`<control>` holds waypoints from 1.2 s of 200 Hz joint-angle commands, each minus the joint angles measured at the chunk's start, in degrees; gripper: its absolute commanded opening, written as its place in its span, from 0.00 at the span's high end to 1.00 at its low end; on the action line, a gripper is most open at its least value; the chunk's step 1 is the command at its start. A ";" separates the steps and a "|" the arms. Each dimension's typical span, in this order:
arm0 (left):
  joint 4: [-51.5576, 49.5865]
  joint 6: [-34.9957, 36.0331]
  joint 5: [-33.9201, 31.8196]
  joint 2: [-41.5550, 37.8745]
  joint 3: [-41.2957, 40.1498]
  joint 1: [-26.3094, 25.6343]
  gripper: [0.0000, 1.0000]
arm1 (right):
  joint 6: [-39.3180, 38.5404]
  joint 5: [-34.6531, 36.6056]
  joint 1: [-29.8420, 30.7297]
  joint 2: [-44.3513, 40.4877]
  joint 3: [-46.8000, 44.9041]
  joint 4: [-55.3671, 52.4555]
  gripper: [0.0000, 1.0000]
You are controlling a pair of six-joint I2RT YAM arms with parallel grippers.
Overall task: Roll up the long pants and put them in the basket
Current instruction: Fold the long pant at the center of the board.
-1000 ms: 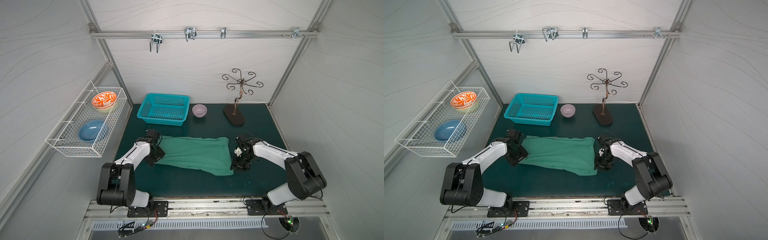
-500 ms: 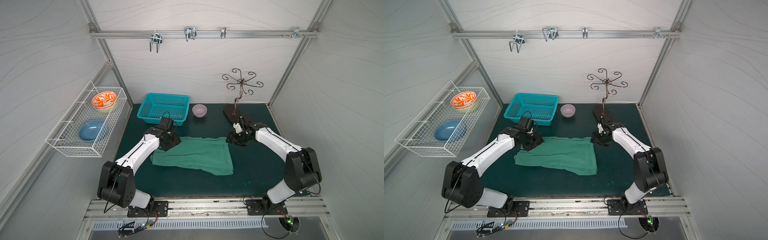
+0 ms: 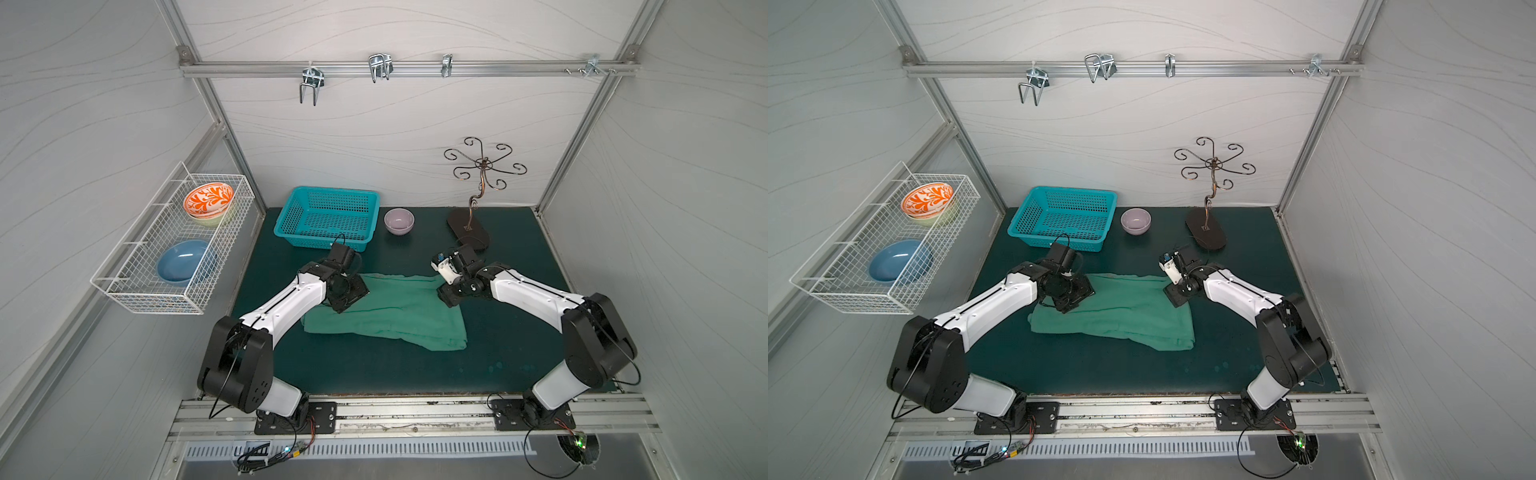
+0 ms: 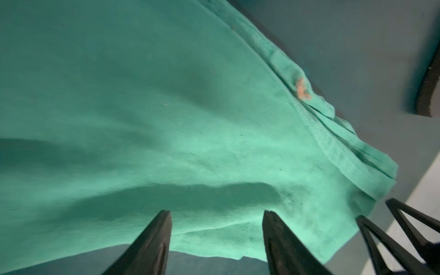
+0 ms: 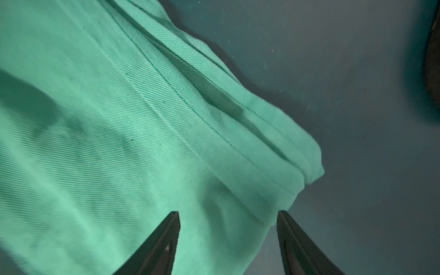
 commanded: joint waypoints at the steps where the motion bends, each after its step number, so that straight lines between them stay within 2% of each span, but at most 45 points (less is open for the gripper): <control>1: 4.22 -4.08 3.08 2.05 -1.95 -0.56 0.35 | -7.97 4.53 -0.23 1.84 0.74 4.08 0.32; 67: 1.82 -6.49 -0.01 2.22 -9.11 2.98 0.39 | -12.34 10.11 -1.81 5.94 3.68 7.51 0.35; 163: 1.05 -3.78 -0.18 4.46 -10.65 3.57 0.40 | -12.21 8.77 -8.17 10.87 11.60 8.43 0.40; 178: 1.25 -3.32 -0.02 4.41 -10.58 3.66 0.40 | -10.30 6.22 -9.38 10.40 12.22 7.11 0.40; 213: 4.23 1.30 2.60 3.26 -6.88 3.28 0.39 | -3.71 -9.80 -10.45 6.83 11.69 -0.65 0.39; 240: 5.33 9.96 1.41 -0.06 0.27 -1.57 0.37 | 8.50 -21.40 -12.33 0.93 9.18 -3.36 0.36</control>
